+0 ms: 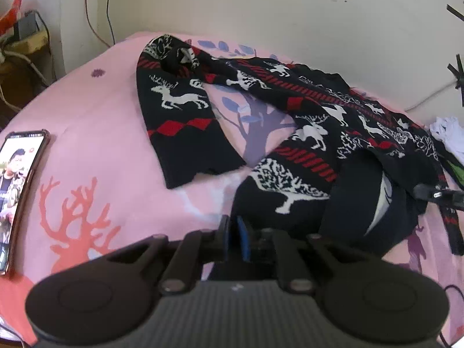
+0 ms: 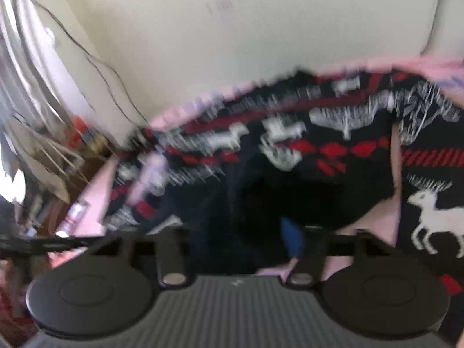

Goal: Fold small clothes

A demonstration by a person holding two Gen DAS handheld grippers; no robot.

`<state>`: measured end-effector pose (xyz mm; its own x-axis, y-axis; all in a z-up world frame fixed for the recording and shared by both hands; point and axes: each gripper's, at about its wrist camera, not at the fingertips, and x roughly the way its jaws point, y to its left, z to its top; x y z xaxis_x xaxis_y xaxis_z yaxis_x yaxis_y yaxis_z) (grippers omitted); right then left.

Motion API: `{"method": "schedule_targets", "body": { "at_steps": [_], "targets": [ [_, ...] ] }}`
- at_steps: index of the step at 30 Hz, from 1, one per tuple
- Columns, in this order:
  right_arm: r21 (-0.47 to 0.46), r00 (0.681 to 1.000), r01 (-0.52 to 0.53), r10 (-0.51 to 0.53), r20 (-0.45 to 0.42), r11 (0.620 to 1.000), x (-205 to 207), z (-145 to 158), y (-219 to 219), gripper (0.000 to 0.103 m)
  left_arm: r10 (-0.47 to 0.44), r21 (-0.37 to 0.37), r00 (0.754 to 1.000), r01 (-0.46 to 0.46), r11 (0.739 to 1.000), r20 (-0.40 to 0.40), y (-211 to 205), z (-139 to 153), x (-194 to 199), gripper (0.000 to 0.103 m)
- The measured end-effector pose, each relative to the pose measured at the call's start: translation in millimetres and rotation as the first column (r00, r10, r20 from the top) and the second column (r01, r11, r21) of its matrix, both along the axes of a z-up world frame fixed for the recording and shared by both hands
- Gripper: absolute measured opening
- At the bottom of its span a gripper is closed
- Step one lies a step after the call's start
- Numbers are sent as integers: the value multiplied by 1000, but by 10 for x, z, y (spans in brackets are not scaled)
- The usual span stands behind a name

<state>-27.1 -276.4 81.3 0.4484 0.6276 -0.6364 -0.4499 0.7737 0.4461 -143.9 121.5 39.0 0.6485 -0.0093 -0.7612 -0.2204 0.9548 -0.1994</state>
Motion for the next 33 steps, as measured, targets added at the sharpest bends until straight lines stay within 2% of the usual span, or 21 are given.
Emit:
{"method": "schedule_targets", "body": {
  "at_steps": [1, 3, 6, 7, 9, 11, 12, 15, 16, 17, 18, 20, 22, 25, 27, 28, 29, 32, 33],
  "targets": [
    [10, 1000, 7, -7, 3, 1000, -30, 25, -32, 7, -3, 10, 1000, 3, 1000, 4, -17, 11, -12, 5],
    [79, 1000, 11, -12, 11, 997, -181, 199, -204, 6, -14, -6, 1000, 14, 1000, 20, -42, 88, -78, 5],
    [150, 996, -17, 4, 87, 989, -609, 608, -597, 6, -56, -87, 995, 63, 994, 80, -5, 342, -337, 5],
    [162, 994, -30, 12, 110, 986, -730, 693, -744, 6, -75, -101, 992, 85, 991, 103, -2, 446, -447, 5],
    [124, 987, -28, 8, 162, 992, -1225, 886, -1025, 6, -114, -118, 984, 131, 984, 135, -47, 614, -693, 5],
    [97, 989, 6, -20, 149, 995, -1522, 868, -1225, 4, -140, -117, 982, 155, 981, 130, -128, 666, -887, 5],
    [99, 993, 26, -37, 114, 995, -1640, 790, -1331, 4, -145, -91, 984, 155, 984, 107, -177, 630, -960, 5],
    [58, 996, 89, -90, 8, 994, -1728, 462, -1515, 7, -138, -69, 990, 136, 988, -16, -207, 375, -942, 6],
    [40, 992, 124, -124, -11, 991, -1674, 379, -1604, 18, -103, -64, 993, 100, 993, -58, -155, 297, -897, 7],
    [32, 984, 177, -176, -15, 984, -1612, 322, -1683, 37, -52, -47, 995, 48, 998, -81, -103, 241, -847, 7],
    [15, 968, 252, -252, 4, 968, -1534, 301, -1758, 42, -11, -31, 997, 8, 999, -79, -55, 234, -806, 7],
    [-22, 935, 351, -350, 54, 936, -1353, 306, -1825, 59, 46, -23, 998, -47, 999, -40, 14, 290, -729, 7],
    [-52, 921, 385, -380, 83, 921, -1111, 303, -1775, 61, 56, -52, 998, -56, 997, 8, -6, 370, -642, 8],
    [-46, 929, 368, -365, 55, 929, -796, 202, -1617, 63, 18, -82, 998, -13, 997, 59, -165, 434, -495, 17],
    [-41, 941, 336, -334, 51, 941, -627, 84, -1472, 58, -44, -72, 996, 49, 996, 74, -358, 435, -372, 20],
    [-56, 938, 338, -331, 103, 940, -621, 74, -1414, 44, -73, -63, 994, 78, 995, 77, -459, 436, -307, 20],
    [-106, 940, 329, -315, 131, 938, -604, 90, -1283, 0, -97, -55, 992, 102, 993, 78, -545, 420, -270, 20],
    [-158, 931, 349, -322, 170, 924, -542, 127, -1384, 0, -140, -15, 987, 142, 990, 80, -760, 420, -218, 20],
    [-202, 905, 403, -357, 232, 892, -553, 203, -1491, 0, -137, 6, 987, 137, 991, 83, -767, 427, -228, 20]
  ]
}}
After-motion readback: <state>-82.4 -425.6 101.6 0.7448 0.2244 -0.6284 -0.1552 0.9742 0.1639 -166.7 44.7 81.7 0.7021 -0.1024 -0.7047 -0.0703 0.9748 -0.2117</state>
